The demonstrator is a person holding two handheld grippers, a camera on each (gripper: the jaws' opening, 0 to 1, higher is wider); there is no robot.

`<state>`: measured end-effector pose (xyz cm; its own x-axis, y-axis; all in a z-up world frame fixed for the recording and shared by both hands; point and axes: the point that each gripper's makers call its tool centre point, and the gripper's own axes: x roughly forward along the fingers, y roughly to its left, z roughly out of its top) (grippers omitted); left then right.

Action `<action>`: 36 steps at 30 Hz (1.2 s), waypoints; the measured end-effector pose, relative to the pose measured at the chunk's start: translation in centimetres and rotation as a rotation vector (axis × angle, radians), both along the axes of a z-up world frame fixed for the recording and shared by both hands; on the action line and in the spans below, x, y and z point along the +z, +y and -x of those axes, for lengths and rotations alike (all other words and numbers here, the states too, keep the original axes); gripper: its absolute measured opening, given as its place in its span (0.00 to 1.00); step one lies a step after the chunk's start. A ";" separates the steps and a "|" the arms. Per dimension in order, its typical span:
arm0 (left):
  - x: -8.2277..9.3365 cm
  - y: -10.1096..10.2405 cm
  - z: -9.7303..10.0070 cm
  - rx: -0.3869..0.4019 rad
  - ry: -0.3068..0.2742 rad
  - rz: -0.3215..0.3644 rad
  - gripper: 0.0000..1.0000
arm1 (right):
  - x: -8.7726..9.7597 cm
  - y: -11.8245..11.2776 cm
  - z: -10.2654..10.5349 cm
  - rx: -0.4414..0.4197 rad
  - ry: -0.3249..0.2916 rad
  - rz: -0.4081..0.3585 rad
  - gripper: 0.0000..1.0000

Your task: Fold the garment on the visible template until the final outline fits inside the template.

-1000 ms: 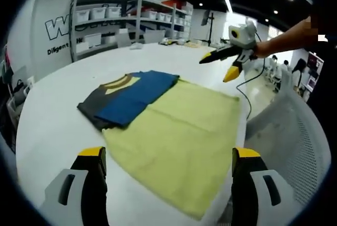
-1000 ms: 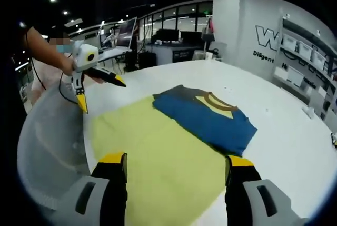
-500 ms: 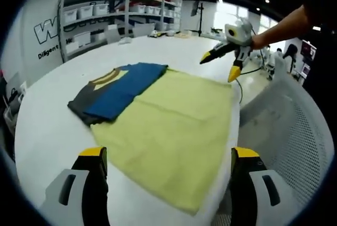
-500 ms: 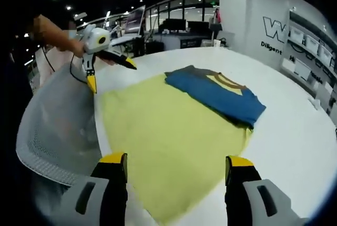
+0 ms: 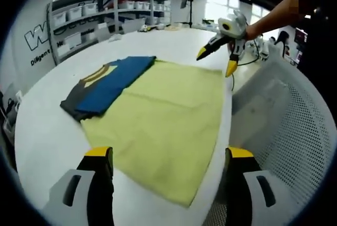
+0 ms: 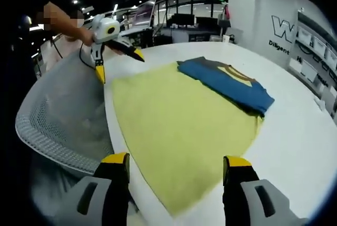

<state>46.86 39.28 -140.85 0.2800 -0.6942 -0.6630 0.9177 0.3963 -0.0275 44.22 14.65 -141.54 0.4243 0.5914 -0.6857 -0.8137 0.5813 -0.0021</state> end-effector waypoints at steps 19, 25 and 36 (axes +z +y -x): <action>-3.3 2.8 3.0 -0.192 0.003 -0.221 0.43 | -2.4 -1.9 2.0 0.097 0.037 0.126 0.36; -3.5 2.5 3.6 -0.246 0.007 -0.245 0.32 | -2.9 -2.5 2.1 0.083 0.060 0.129 0.27; -3.5 2.9 3.2 -0.260 -0.012 -0.311 0.27 | -3.3 -2.4 3.0 0.173 0.056 0.185 0.22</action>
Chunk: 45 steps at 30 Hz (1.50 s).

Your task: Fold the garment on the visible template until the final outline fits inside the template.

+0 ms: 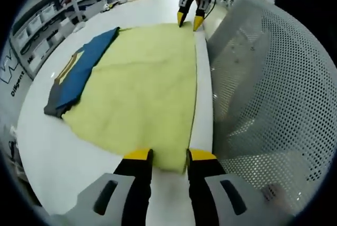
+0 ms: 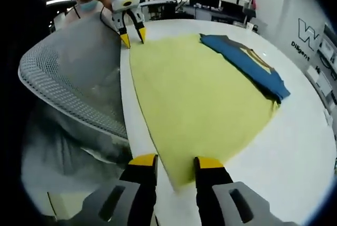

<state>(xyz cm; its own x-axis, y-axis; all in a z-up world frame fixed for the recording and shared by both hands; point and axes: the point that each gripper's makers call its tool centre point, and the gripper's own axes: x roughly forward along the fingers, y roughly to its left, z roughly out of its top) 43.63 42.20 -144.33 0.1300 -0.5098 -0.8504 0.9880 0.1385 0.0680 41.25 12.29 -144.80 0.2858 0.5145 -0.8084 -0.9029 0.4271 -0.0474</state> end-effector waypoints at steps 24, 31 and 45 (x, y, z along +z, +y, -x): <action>-0.3 -0.1 0.7 0.061 0.089 -0.048 0.00 | 0.0 0.3 0.3 -0.059 0.037 0.006 0.00; 0.1 0.3 1.1 0.125 0.149 -0.038 0.00 | 0.2 0.5 1.0 -0.046 0.074 0.009 0.00; 2.7 0.2 1.2 0.223 0.294 -0.001 0.00 | 3.2 0.6 1.2 -0.040 0.167 -0.021 0.00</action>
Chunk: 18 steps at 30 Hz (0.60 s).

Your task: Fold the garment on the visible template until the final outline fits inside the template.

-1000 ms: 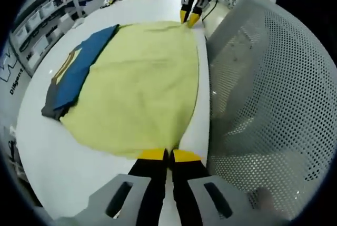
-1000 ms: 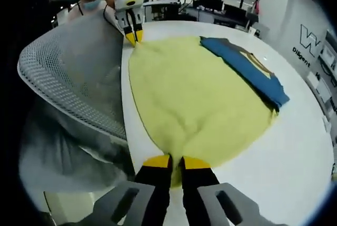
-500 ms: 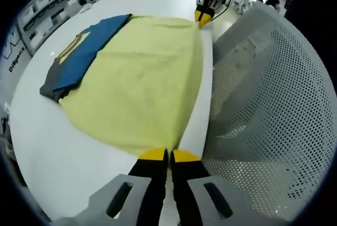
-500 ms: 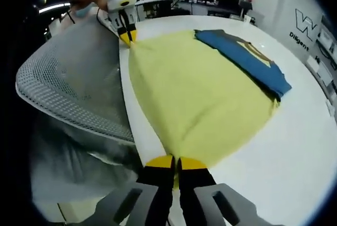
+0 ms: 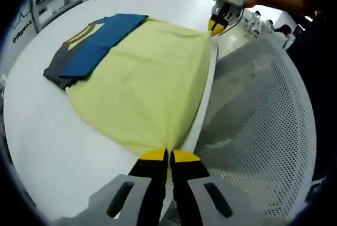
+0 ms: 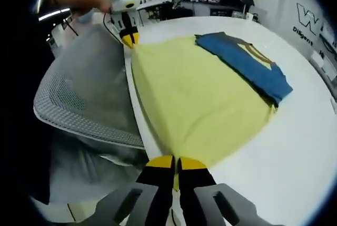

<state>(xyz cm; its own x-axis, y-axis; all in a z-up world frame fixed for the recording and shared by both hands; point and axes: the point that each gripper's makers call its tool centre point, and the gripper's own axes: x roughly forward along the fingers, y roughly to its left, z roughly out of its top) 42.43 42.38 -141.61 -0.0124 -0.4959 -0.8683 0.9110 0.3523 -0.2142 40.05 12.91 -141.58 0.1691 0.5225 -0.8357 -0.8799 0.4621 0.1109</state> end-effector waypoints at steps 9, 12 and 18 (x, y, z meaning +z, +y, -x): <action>1.6 -0.1 1.0 0.011 0.123 0.019 0.00 | 1.2 -0.1 1.1 0.026 0.077 -0.008 0.00; 2.6 -0.3 0.9 0.021 0.166 0.038 0.00 | 2.1 -0.2 1.5 0.026 0.121 -0.015 0.00; 4.5 -0.5 0.7 0.024 0.232 0.057 0.00 | 3.5 -0.4 1.4 0.035 0.175 -0.019 0.00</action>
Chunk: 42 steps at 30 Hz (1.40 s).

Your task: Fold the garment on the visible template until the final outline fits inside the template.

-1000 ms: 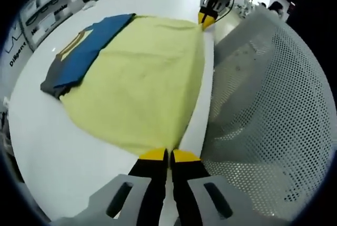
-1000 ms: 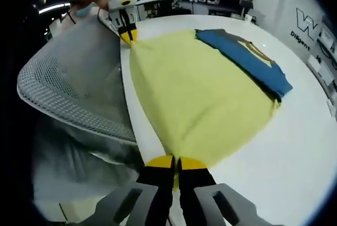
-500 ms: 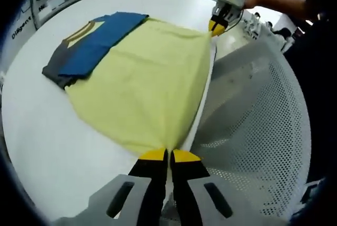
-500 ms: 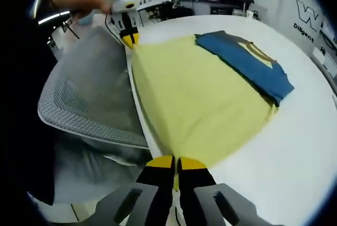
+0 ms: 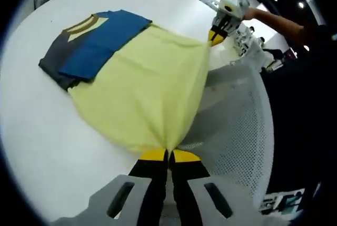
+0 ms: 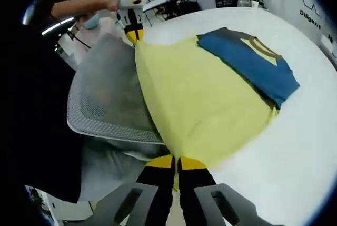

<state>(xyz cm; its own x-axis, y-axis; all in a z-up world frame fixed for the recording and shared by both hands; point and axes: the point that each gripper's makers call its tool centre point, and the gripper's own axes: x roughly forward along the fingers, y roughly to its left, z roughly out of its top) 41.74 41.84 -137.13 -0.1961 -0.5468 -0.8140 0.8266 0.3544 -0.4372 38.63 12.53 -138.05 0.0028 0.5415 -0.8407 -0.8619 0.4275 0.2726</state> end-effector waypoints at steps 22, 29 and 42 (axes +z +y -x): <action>4.1 -1.2 -8.8 0.151 -0.176 0.082 0.00 | 4.9 0.3 -7.7 -0.014 -0.155 -0.009 0.00; 5.0 -1.1 -11.8 0.207 -0.245 0.091 0.00 | 6.4 0.0 -11.4 -0.038 -0.272 0.016 0.00; 6.9 -1.2 -16.8 0.298 -0.399 0.108 0.00 | 8.9 -0.2 -17.1 -0.117 -0.401 0.007 0.00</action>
